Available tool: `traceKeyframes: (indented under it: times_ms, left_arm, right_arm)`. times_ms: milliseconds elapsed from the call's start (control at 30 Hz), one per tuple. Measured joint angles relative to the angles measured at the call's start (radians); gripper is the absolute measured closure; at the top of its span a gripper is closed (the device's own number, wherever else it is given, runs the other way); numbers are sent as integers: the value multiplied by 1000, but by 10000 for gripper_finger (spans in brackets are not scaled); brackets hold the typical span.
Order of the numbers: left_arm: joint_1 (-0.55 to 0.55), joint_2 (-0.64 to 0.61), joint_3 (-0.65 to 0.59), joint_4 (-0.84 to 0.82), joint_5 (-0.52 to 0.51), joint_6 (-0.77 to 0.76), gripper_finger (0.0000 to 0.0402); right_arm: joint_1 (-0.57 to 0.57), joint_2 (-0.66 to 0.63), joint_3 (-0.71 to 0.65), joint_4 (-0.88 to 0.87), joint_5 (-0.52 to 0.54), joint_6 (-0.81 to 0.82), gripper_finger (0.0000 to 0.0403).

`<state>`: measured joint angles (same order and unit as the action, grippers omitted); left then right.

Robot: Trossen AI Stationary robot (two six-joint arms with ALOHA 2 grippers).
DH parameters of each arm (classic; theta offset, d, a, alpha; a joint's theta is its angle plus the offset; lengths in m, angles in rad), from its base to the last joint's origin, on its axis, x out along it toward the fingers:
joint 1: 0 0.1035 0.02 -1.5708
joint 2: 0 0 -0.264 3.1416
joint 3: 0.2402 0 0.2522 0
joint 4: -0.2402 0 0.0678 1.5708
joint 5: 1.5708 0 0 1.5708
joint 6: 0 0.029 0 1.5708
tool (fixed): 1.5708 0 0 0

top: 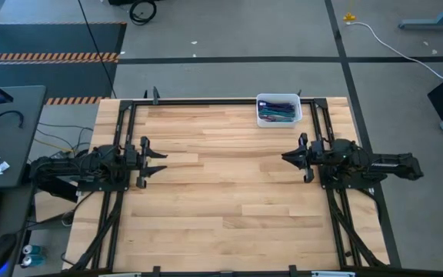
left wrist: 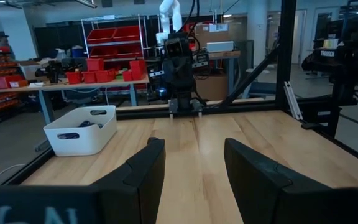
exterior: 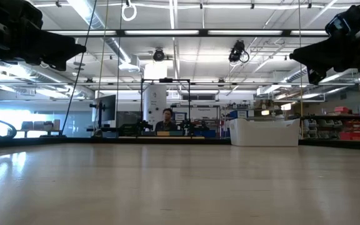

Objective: Pick and place USB-C Cables
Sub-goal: Return to Home Position

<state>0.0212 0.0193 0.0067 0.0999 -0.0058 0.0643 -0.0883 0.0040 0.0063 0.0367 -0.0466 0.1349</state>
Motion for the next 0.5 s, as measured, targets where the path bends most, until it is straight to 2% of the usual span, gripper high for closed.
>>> traceKeyframes:
  times_ms: [200, 500]
  left_arm:
    - [0, 0, 0, -1, 0, 0, 230]
    - [0, 0, 0, -1, 0, 0, 230]
  right_arm:
    - [0, -1, 0, 114, 26, -57, 353]
    - [0, 0, 0, 149, 52, -44, 353]
